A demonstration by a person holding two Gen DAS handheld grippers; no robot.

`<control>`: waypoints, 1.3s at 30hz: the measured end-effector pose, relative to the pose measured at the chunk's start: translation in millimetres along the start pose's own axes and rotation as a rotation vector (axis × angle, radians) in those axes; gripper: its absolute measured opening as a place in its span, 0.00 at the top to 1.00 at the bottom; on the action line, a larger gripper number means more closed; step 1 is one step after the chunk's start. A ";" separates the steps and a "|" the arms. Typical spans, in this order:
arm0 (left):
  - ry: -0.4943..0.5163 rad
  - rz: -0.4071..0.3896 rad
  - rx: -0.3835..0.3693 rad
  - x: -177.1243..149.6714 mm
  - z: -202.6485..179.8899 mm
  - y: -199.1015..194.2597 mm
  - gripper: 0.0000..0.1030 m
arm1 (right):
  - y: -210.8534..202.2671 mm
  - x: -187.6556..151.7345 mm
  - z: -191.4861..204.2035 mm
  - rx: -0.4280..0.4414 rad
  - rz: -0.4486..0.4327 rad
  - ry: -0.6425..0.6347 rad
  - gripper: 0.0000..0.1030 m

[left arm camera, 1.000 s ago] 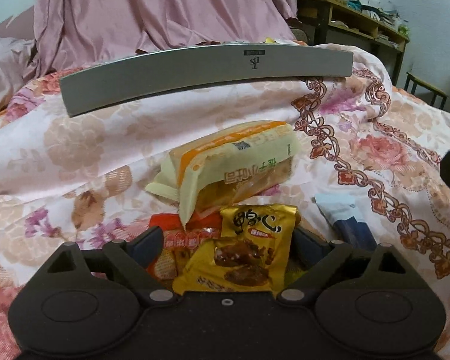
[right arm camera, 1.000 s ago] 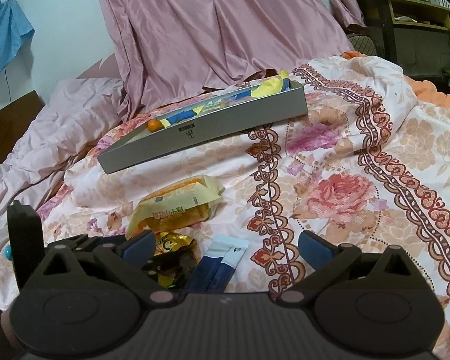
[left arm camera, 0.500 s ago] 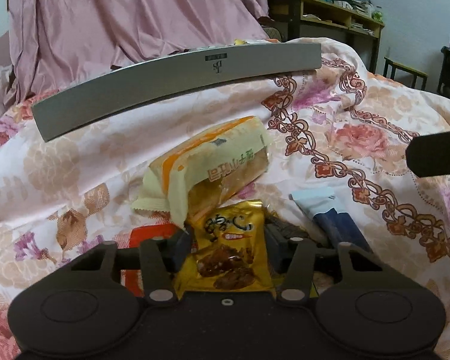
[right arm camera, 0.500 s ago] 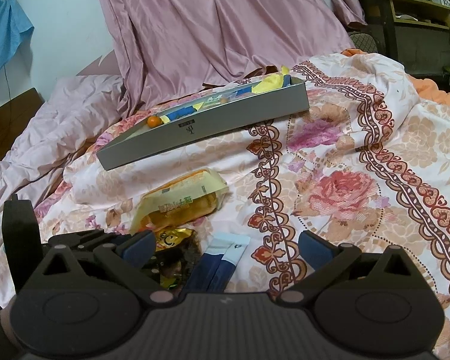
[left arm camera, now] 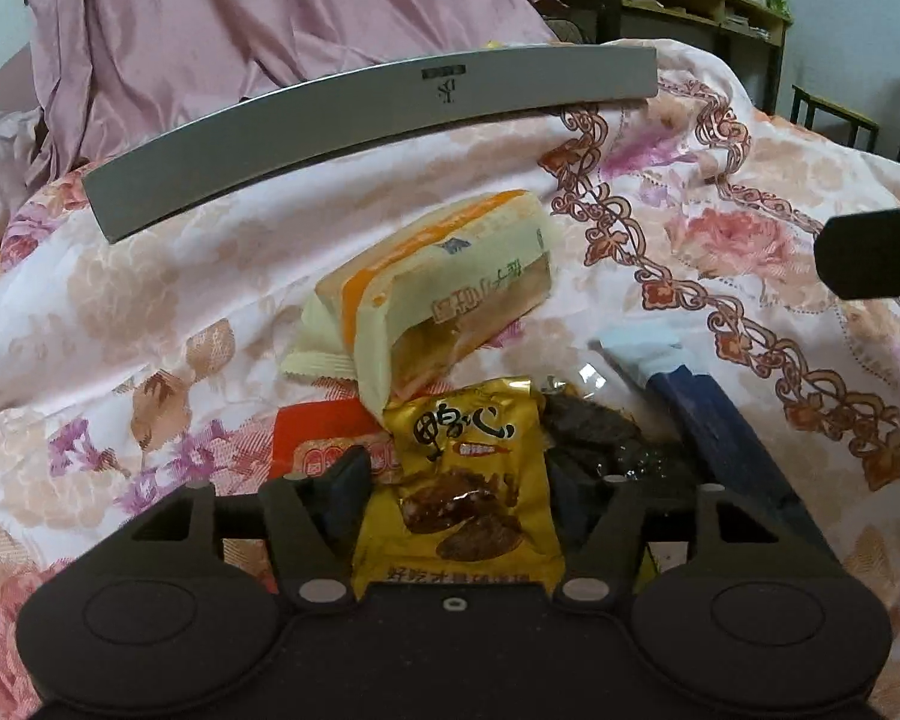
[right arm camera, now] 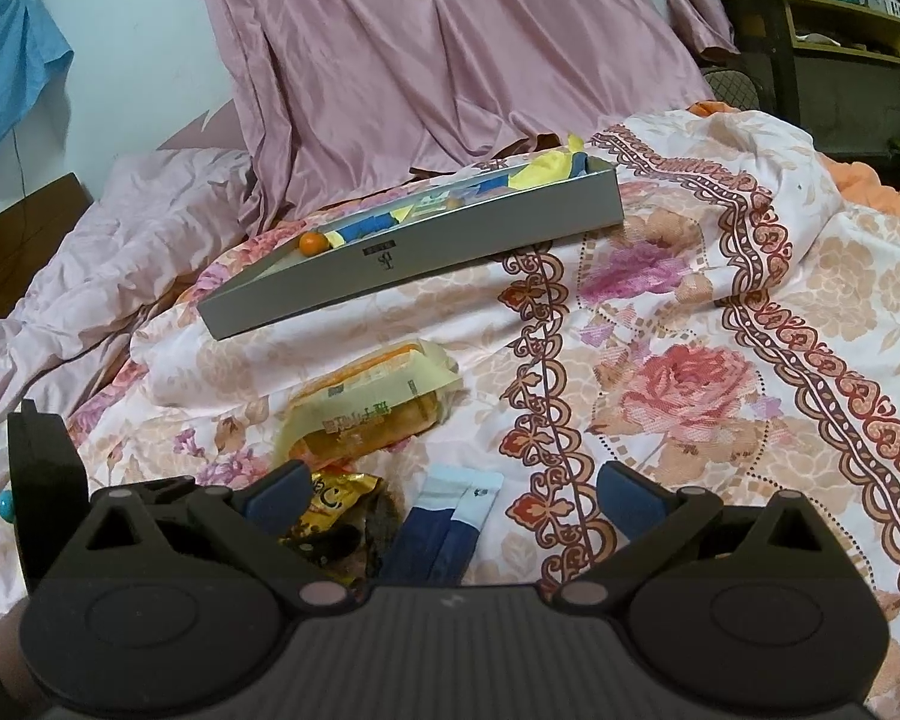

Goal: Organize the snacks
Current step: 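Lower the left tool onto the yellow duck-neck snack bag and close it, then grasp the blue stick pack with the right tool while the left holds the yellow bag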

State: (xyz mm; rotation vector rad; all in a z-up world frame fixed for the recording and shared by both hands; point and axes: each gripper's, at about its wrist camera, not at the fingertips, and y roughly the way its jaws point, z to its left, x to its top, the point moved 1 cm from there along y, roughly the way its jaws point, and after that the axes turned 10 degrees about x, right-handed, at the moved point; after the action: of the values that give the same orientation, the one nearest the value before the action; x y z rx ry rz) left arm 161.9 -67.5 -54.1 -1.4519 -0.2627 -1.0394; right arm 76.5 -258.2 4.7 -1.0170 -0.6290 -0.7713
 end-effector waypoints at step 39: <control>-0.212 -0.042 0.076 -6.0 53.3 -64.2 0.55 | 48.5 -52.5 47.4 -0.059 0.255 -0.343 0.46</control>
State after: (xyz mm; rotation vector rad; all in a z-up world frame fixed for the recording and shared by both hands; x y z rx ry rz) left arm 136.1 -4.6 -5.3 -1.4935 -0.4817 -0.9000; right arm 79.9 -185.7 -41.0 -1.2694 -0.7541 -0.3951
